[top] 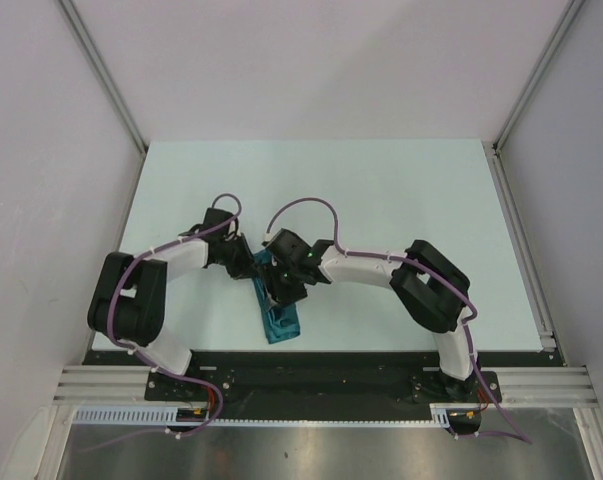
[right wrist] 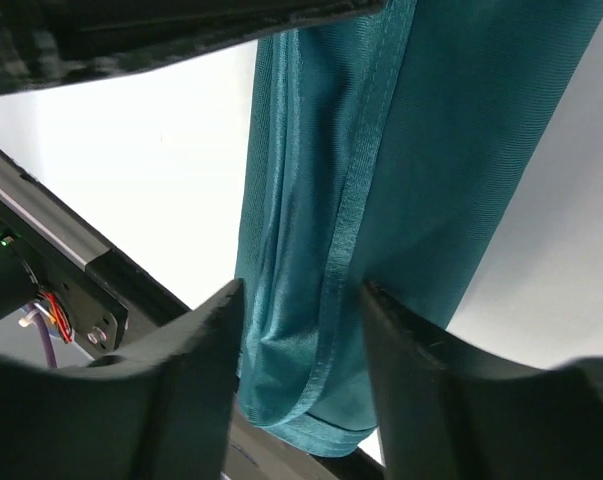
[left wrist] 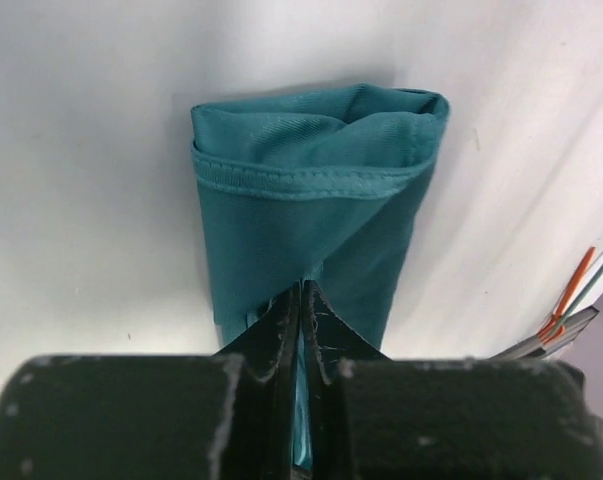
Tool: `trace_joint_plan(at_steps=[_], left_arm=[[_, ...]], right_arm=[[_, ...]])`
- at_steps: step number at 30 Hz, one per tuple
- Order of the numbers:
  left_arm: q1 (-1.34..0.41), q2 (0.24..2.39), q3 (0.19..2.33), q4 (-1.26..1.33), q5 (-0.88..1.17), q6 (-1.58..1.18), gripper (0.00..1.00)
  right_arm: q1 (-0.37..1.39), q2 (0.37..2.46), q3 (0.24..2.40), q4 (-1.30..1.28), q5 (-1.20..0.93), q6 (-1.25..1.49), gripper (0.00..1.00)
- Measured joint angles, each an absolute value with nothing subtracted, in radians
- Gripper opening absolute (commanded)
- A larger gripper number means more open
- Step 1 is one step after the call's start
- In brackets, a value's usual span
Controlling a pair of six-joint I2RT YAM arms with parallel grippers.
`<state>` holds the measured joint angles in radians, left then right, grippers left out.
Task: Fold the napkin into a case and place the utensils inside
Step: Pick up the top corner of the smaller rectangle folded napkin.
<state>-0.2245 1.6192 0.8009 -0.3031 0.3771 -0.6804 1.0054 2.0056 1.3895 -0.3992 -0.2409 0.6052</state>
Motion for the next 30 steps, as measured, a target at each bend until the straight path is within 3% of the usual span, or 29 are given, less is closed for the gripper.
trace_joint_plan(at_steps=[5,10,21,27,30], left_arm=[[-0.188,1.539,0.812,-0.351,0.382,-0.68,0.15],[-0.04,1.414,0.826,-0.406,0.402,-0.677,0.16],[0.292,1.27,0.839,-0.579,0.408,-0.642,0.06],[0.324,1.27,0.851,-0.62,0.398,-0.647,0.03],[0.324,1.269,0.853,-0.62,0.409,-0.648,0.02]], right_arm=[[1.018,2.006,1.392,-0.406,-0.215,0.594,0.65],[1.042,2.033,1.443,-0.44,-0.172,0.574,0.67],[1.127,2.123,1.605,-0.593,0.052,0.585,0.58],[1.165,2.163,1.668,-0.665,0.176,0.611,0.54],[1.177,2.18,1.693,-0.693,0.213,0.621,0.47]])
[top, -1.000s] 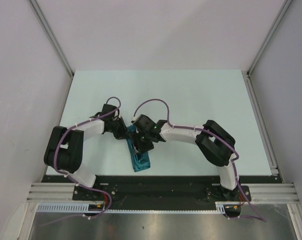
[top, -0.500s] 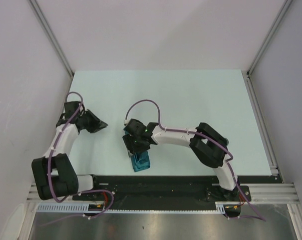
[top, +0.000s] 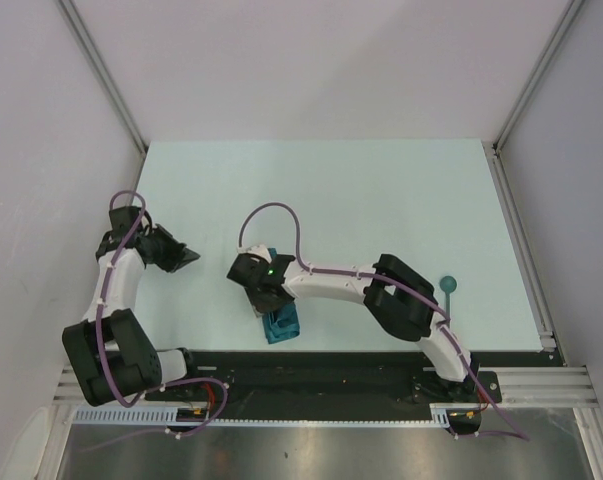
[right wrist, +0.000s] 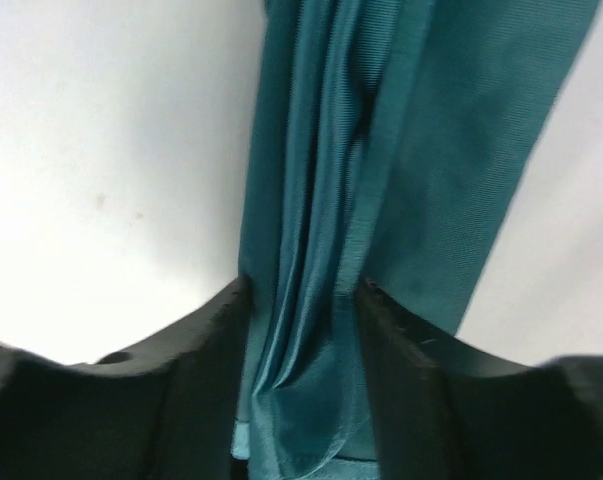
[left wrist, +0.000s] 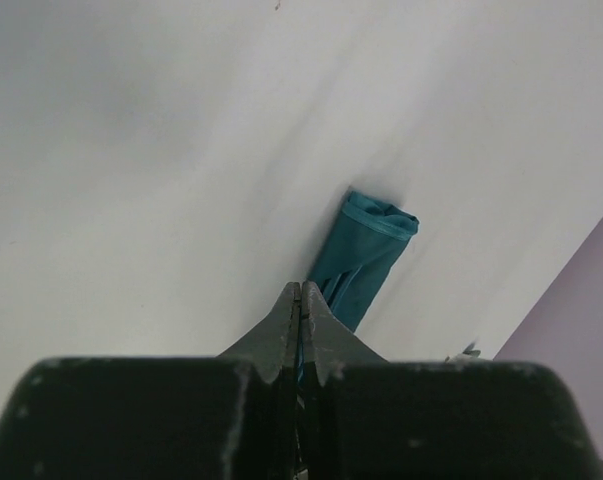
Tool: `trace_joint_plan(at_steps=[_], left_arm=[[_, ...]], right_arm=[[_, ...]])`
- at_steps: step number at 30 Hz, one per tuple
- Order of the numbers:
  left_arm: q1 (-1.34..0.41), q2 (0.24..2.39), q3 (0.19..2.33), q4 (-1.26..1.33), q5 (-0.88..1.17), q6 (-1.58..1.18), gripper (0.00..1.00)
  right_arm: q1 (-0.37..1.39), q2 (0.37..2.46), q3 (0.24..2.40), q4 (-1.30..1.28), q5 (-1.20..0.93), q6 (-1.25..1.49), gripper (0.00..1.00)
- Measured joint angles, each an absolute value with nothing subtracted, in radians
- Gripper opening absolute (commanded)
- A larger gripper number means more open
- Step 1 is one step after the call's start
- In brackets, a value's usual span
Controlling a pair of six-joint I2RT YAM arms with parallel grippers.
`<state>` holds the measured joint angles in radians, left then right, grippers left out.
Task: Fold the napkin into a case and place the utensils inside
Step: Pick up the top corner of the smaller rectangle folded napkin, then turn over the smaller rectangle-folded napkin at the center of the board.
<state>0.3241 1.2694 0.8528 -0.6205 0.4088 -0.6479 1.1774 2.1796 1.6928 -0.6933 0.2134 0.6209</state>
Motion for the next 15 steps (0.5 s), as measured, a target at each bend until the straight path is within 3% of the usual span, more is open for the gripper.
trace_joint_plan(at_steps=[6,12,15], left_arm=[[0.324,1.264,0.859,-0.619,0.441,-0.652,0.01],[0.324,1.252,0.859,-0.615,0.459,-0.653,0.0],[0.324,1.247,0.859,-0.609,0.466,-0.653,0.0]], right_arm=[[1.184,2.204,1.729,-0.746,0.264,0.629,0.3],[1.184,2.209,1.742,-0.769,0.276,0.633,0.03],[1.184,2.212,1.751,-0.776,0.273,0.628,0.0]])
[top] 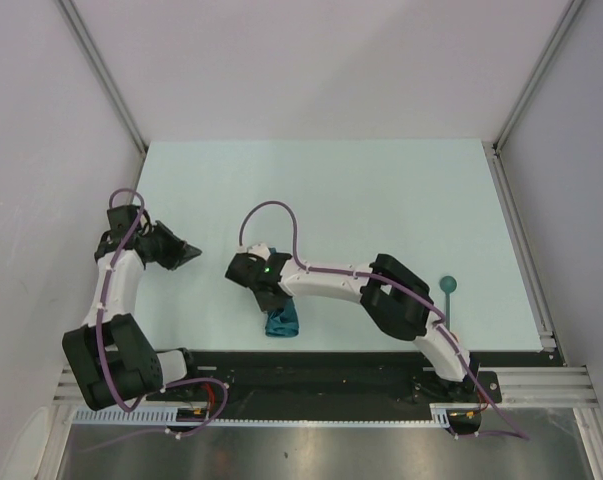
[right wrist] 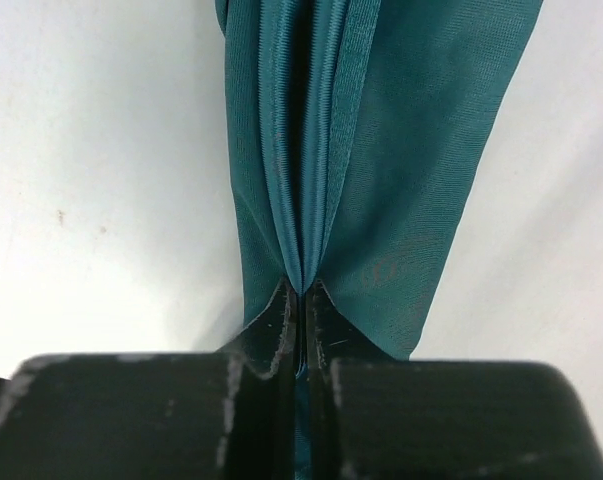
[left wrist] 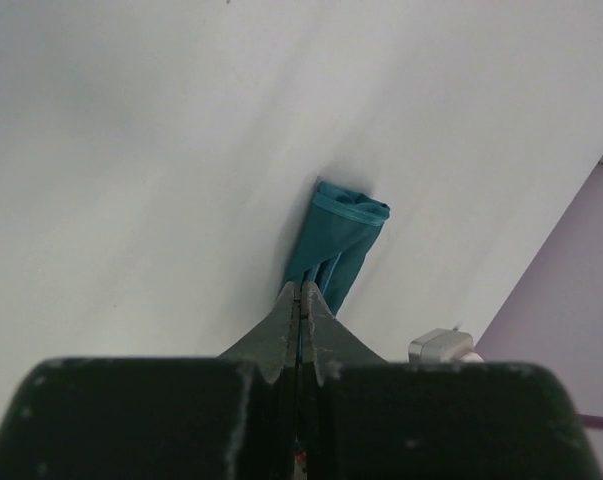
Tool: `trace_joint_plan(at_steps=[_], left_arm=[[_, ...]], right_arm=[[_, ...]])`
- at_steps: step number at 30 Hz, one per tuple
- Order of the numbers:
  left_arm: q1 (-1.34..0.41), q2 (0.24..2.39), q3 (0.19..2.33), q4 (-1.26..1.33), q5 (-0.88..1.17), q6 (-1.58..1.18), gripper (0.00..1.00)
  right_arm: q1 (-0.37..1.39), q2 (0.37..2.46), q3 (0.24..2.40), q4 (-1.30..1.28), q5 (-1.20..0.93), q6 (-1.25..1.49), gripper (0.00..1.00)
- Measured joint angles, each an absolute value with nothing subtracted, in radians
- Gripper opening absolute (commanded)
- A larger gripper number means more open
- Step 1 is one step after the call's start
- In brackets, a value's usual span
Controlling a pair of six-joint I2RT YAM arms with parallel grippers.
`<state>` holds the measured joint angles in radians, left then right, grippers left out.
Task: Fold the napkin into a case and place the utensils inside
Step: Turn over the smaller rectangle-folded napkin at the center of the board.
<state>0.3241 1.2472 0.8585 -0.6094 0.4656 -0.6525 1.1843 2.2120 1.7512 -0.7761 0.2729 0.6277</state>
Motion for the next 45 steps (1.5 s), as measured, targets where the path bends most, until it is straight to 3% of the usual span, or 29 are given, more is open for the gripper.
trace_joint_plan(at_steps=[9,18,24,35,45], left_arm=[[0.326,1.238,0.787,-0.504,0.564,-0.616,0.01],[0.326,1.238,0.745,-0.474,0.588,-0.567,0.01],[0.31,1.221,0.707,-0.459,0.58,-0.562,0.01],[0.017,1.214,0.6,-0.388,0.539,-0.606,0.0],[-0.159,1.348,0.643,-0.3,0.488,-0.68,0.0]], right_arm=[[1.161,2.191,1.732,-0.685,0.122,0.633,0.0],[1.063,1.937,1.418,-0.278,-0.202,0.767,0.0],[1.007,1.876,1.222,0.044,-0.341,0.884,0.0],[0.928,1.806,0.759,0.516,-0.451,1.054,0.0],[0.791,1.7,0.576,0.629,-0.518,1.068,0.0]])
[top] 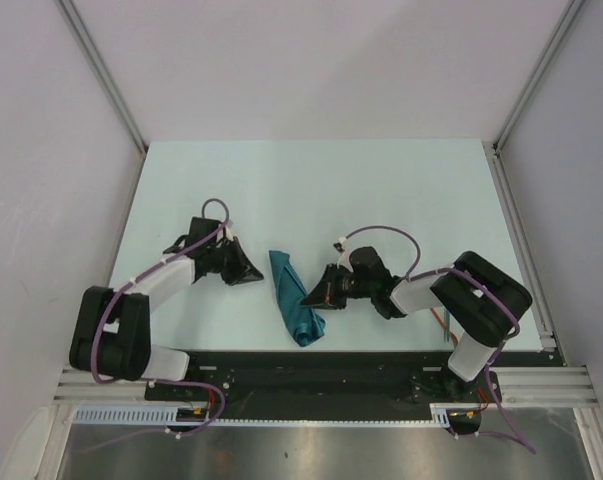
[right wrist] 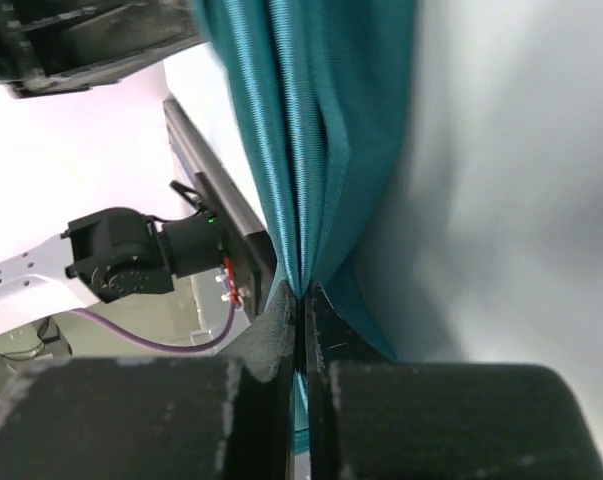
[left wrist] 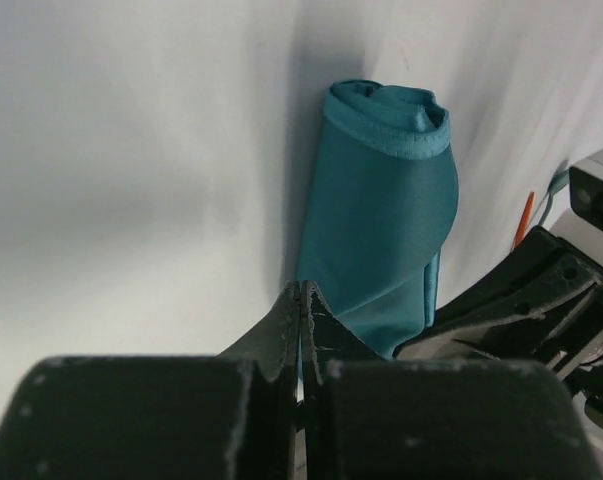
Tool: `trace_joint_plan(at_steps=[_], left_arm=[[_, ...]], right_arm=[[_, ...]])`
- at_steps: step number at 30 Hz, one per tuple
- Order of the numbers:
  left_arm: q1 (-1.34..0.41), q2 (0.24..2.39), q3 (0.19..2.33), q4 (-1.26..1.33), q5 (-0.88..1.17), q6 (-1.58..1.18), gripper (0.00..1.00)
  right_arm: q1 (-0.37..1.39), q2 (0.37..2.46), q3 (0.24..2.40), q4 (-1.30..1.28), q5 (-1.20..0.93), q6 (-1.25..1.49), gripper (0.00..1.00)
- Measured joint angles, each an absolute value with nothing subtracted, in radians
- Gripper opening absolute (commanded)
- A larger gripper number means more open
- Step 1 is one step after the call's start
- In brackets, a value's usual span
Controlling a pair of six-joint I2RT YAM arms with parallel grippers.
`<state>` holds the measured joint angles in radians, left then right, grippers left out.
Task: Fold the napkin into a case and place the utensils inside
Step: Turn over the smaller rectangle-folded napkin at the center of the board.
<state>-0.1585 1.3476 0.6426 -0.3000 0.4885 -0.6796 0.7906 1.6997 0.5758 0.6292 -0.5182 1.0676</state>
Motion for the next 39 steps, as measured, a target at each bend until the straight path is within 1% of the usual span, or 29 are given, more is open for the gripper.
trace_joint_plan(at_steps=[2,5,6,7,8,9,11,12,16,19,20,22,24,26,29,30,32,33,36,39], left_arm=[[-0.208,1.402,0.687,-0.287,0.484,-0.692,0.0],[-0.28,1.502,0.769,-0.25,0.485,-0.716,0.0],[-0.298,1.533,0.795,-0.241,0.485,-0.723,0.0],[-0.315,1.562,0.819,-0.234,0.485,-0.731,0.0],[-0.328,1.588,0.842,-0.225,0.485,-0.739,0.0],[-0.342,1.614,0.865,-0.218,0.485,-0.747,0.0],[-0.367,1.665,0.913,-0.205,0.485,-0.761,0.0],[-0.379,1.69,0.936,-0.203,0.485,-0.765,0.0],[-0.427,1.777,1.023,-0.196,0.486,-0.788,0.0],[-0.451,1.827,1.073,-0.194,0.485,-0.797,0.0],[-0.456,1.842,1.088,-0.195,0.485,-0.797,0.0],[-0.462,1.865,1.111,-0.196,0.484,-0.802,0.0],[-0.463,1.892,1.134,-0.199,0.482,-0.805,0.0],[-0.463,1.908,1.145,-0.202,0.476,-0.805,0.0],[-0.464,1.925,1.153,-0.207,0.471,-0.805,0.0],[-0.465,1.931,1.154,-0.208,0.468,-0.805,0.0],[-0.465,1.939,1.154,-0.209,0.462,-0.805,0.0],[-0.466,1.943,1.154,-0.21,0.459,-0.805,0.0],[-0.466,1.95,1.154,-0.212,0.451,-0.805,0.0],[-0.466,1.953,1.154,-0.212,0.449,-0.805,0.0]], right_arm=[[0.749,1.7,0.546,0.638,-0.545,1.061,0.01],[0.676,1.708,0.506,0.651,-0.599,1.049,0.06],[0.657,1.71,0.496,0.657,-0.611,1.045,0.09],[0.635,1.71,0.48,0.662,-0.627,1.038,0.16],[0.615,1.71,0.469,0.664,-0.638,1.034,0.2],[0.596,1.71,0.458,0.661,-0.649,1.024,0.27],[0.559,1.7,0.44,0.633,-0.662,0.998,0.36],[0.543,1.686,0.439,0.597,-0.663,0.979,0.44],[0.488,1.586,0.453,0.408,-0.648,0.883,0.54],[0.452,1.504,0.501,0.221,-0.6,0.803,0.57],[0.445,1.477,0.533,0.142,-0.569,0.773,0.57],[0.448,1.436,0.599,0.014,-0.513,0.721,0.6],[0.482,1.394,0.678,-0.108,-0.449,0.675,0.59],[0.525,1.368,0.72,-0.159,-0.428,0.654,0.58],[0.621,1.357,0.752,-0.181,-0.426,0.651,0.5],[0.651,1.358,0.752,-0.182,-0.429,0.652,0.45],[0.706,1.364,0.746,-0.179,-0.438,0.658,0.39],[0.728,1.371,0.738,-0.17,-0.445,0.662,0.33],[0.763,1.392,0.693,-0.147,-0.456,0.675,0.29],[0.762,1.393,0.628,-0.16,-0.43,0.68,0.29]])
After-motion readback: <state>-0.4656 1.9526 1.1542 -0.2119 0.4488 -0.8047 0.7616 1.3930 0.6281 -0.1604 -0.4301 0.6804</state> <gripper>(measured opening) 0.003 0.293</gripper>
